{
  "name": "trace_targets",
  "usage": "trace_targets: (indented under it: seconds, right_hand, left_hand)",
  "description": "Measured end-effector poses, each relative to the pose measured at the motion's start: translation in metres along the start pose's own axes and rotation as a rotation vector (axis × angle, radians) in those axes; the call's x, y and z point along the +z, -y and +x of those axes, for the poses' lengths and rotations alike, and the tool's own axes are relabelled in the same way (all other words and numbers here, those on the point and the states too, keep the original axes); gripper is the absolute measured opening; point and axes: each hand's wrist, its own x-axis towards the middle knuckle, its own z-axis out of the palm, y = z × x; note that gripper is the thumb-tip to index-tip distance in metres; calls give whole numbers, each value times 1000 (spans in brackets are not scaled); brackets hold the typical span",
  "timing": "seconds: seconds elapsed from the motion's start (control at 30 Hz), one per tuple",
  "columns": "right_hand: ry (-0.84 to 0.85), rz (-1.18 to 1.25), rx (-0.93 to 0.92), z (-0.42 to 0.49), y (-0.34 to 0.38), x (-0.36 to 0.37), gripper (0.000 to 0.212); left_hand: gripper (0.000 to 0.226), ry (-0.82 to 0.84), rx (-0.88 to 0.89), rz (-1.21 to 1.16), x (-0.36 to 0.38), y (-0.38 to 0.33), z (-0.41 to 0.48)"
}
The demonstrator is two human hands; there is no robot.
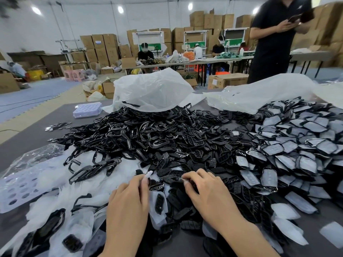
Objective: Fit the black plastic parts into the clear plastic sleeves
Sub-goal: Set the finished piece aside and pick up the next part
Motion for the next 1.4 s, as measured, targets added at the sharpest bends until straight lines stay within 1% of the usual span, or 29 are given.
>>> trace_targets:
  seconds: [0.13,0.23,0.3,0.33,0.43,0.47,0.57,0.6,0.67,0.73,0.83,0.87,0.93,1.0,1.1,1.13,1.17,1.27,1.33,1.4]
  right_hand:
    - [-83,71,-12,15,7,-4,32]
    - [-104,118,-41,46,16,-4,34]
    - [-98,105,-63,77,24,-3,38]
    - [-87,96,-72,93,30,-2,39]
    - [7,82,-96,139,46,5,41]
    - [64,40,-100,150,50,9,42]
    - [248,-201,-110,164,56,21,46]
    - [263,-271,-109,163,56,24,45]
    - [208,-347,-116,157,52,26,39]
    - [150,-310,-126,148,46,23,36]
    - [114,-91,-108,126,34,10,36]
    - [69,4,-109,114,29,6,35]
    - [-84,205,-96,85,20,-2,31]
    - [-186,413,-12,55,15,-10,26]
    - [-169,712,127,22,11,-19,19]
    - [-154,802,165,16,10,-21,18]
    - [-137,903,203,12,10,-22,21]
    - [-108,1210,307,8,11,-24,26]
    - [-97,1348,357,9,12,-25,23]
    - [-78,1479,402,10,12,-23,21]
  left_hand:
    - [13,-12,-17,-21,3,3,3]
    - [33,79,-116,-64,5,5,3]
    - [40,101,-147,-92,4,6,3]
    - [40,106,-147,-100,2,4,4]
    - [42,112,-107,-125,-3,1,4]
    - [44,123,-95,-136,-3,2,3]
    - [44,149,-97,-211,-4,4,4]
    - [44,137,-97,-241,-3,4,4]
    - [45,114,-109,-289,-2,5,3]
    - [43,117,-129,-352,0,8,1]
    - [38,161,-158,-502,1,12,0]
    - [36,169,-152,-549,0,11,1]
    - [30,165,-138,-613,-2,9,2]
    - [28,158,-136,-653,-1,7,1]
    - [19,153,-151,-701,1,7,0]
    - [13,151,-149,-705,2,6,0]
    - [12,148,-148,-706,2,5,0]
    - [15,153,-130,-696,2,4,0]
    - [14,131,-111,-678,2,5,0]
    - [17,106,-102,-667,5,7,0]
